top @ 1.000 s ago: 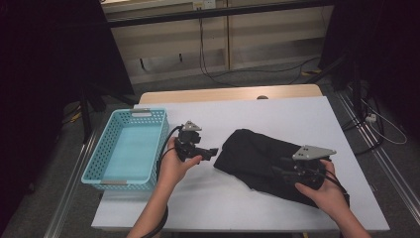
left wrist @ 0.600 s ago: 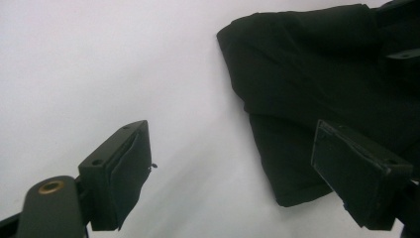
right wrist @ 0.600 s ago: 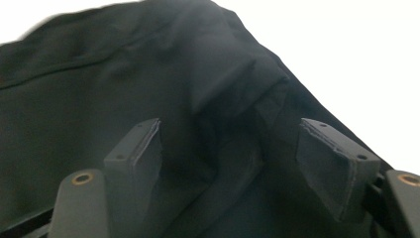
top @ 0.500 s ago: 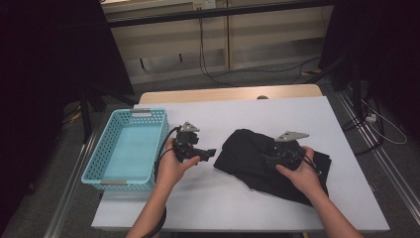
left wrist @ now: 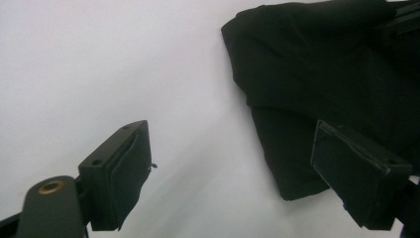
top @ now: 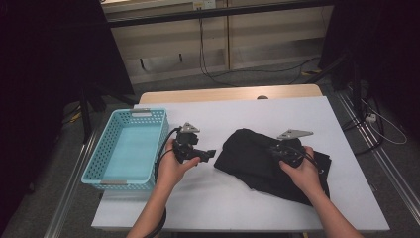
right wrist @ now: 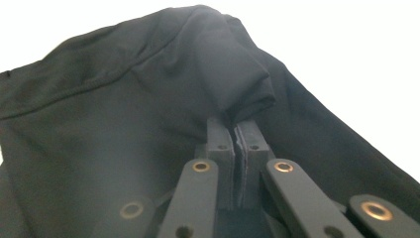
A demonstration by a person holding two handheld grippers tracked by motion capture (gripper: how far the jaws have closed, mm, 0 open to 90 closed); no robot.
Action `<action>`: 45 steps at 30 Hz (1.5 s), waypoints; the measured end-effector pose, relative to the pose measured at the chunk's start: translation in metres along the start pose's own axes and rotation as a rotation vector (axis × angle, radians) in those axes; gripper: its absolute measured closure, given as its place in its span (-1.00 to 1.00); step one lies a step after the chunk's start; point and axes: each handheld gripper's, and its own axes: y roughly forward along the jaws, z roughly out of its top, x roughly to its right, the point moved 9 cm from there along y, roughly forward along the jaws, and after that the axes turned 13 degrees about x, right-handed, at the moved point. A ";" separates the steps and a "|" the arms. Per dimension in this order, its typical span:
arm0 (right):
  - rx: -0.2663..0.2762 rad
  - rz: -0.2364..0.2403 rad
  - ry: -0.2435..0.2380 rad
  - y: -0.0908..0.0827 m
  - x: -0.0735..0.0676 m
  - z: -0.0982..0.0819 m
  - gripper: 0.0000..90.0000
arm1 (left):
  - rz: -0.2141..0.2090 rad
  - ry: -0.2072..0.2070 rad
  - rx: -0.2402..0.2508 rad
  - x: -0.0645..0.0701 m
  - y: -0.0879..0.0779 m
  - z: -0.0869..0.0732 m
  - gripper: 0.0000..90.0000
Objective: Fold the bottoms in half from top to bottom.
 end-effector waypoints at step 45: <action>-0.007 -0.012 0.076 -0.059 0.028 -0.007 0.93 | -0.024 0.006 0.008 0.009 0.002 0.006 -0.65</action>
